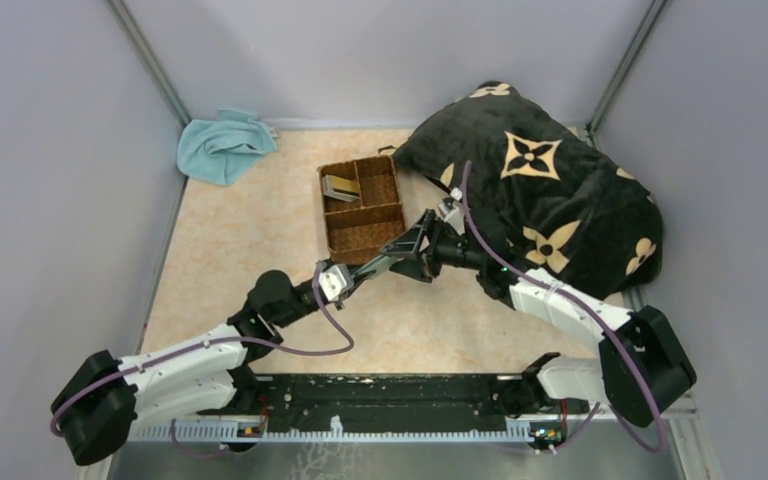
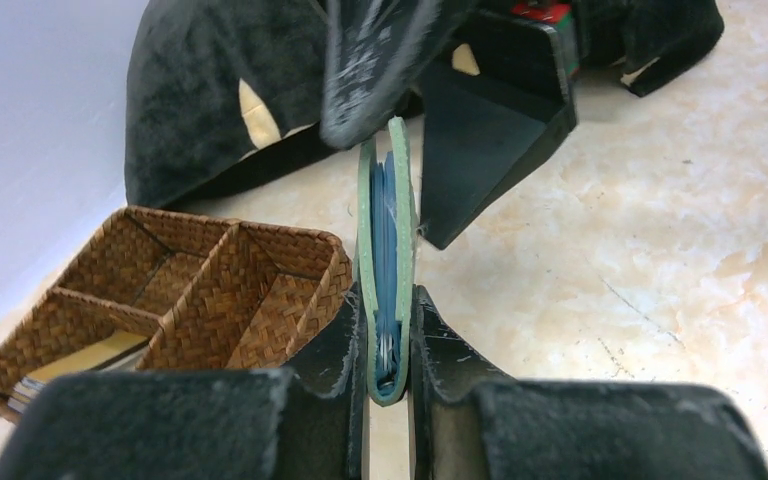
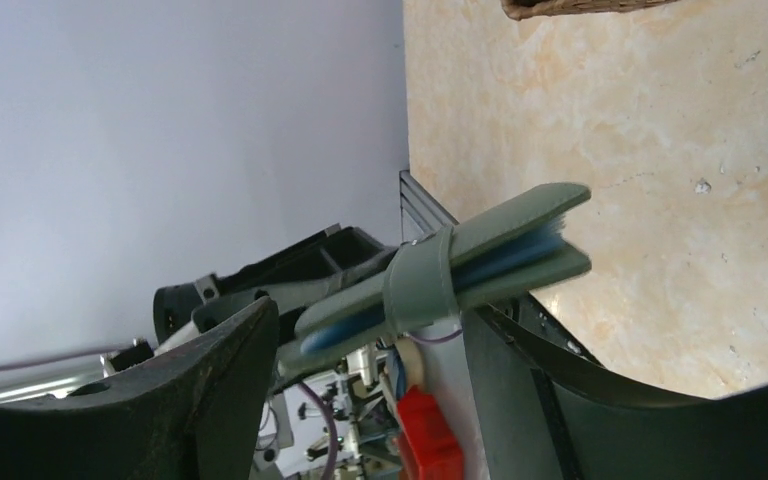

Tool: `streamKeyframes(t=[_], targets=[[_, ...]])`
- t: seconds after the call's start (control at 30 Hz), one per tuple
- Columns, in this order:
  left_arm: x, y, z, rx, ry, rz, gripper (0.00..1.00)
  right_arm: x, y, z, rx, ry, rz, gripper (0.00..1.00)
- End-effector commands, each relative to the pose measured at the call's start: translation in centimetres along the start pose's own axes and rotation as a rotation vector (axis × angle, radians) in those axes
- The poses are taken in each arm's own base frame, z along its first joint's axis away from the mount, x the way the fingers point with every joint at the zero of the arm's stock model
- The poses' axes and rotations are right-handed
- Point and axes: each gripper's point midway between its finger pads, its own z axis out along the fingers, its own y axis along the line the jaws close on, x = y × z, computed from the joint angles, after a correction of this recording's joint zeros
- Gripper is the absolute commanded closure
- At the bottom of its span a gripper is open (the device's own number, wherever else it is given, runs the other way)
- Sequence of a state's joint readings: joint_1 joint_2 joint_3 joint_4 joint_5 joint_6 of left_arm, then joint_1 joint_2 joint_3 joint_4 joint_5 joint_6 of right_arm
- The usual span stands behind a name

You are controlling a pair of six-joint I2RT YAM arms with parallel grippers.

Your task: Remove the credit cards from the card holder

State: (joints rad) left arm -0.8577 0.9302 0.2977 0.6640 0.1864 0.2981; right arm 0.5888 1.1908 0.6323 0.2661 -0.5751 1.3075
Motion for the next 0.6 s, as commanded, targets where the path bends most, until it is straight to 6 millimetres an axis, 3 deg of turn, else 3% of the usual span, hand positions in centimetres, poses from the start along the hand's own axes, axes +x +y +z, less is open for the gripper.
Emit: streamKeyframes(t=[0.0, 0.17, 0.3, 0.4, 0.47, 0.57], targets=[[-2.4, -0.9, 0.2, 0.070, -0.122, 0.164, 1.00, -0.9, 3.0, 0.9, -0.080, 0.024, 0.038, 0.33], [-2.2, -1.3, 0.0, 0.095, -0.130, 0.239, 1.00, -1.0, 2.8, 1.3, -0.064, 0.038, 0.082, 0.38], [-2.0, -0.9, -0.1, 0.068, -0.121, 0.234, 1.00, -1.0, 3.0, 1.2, -0.051, 0.036, 0.072, 0.71], [-3.0, -0.5, -0.1, 0.034, -0.157, 0.173, 1.00, -1.0, 2.7, 1.0, -0.036, 0.032, 0.061, 0.93], [-3.9, 0.2, -0.1, -0.014, -0.178, 0.040, 0.85, -1.0, 2.4, 0.9, -0.022, 0.020, 0.044, 1.00], [-4.8, 0.5, 0.3, -0.037, -0.139, -0.163, 0.71, -1.1, 2.6, 0.7, -0.036, 0.004, -0.013, 1.00]])
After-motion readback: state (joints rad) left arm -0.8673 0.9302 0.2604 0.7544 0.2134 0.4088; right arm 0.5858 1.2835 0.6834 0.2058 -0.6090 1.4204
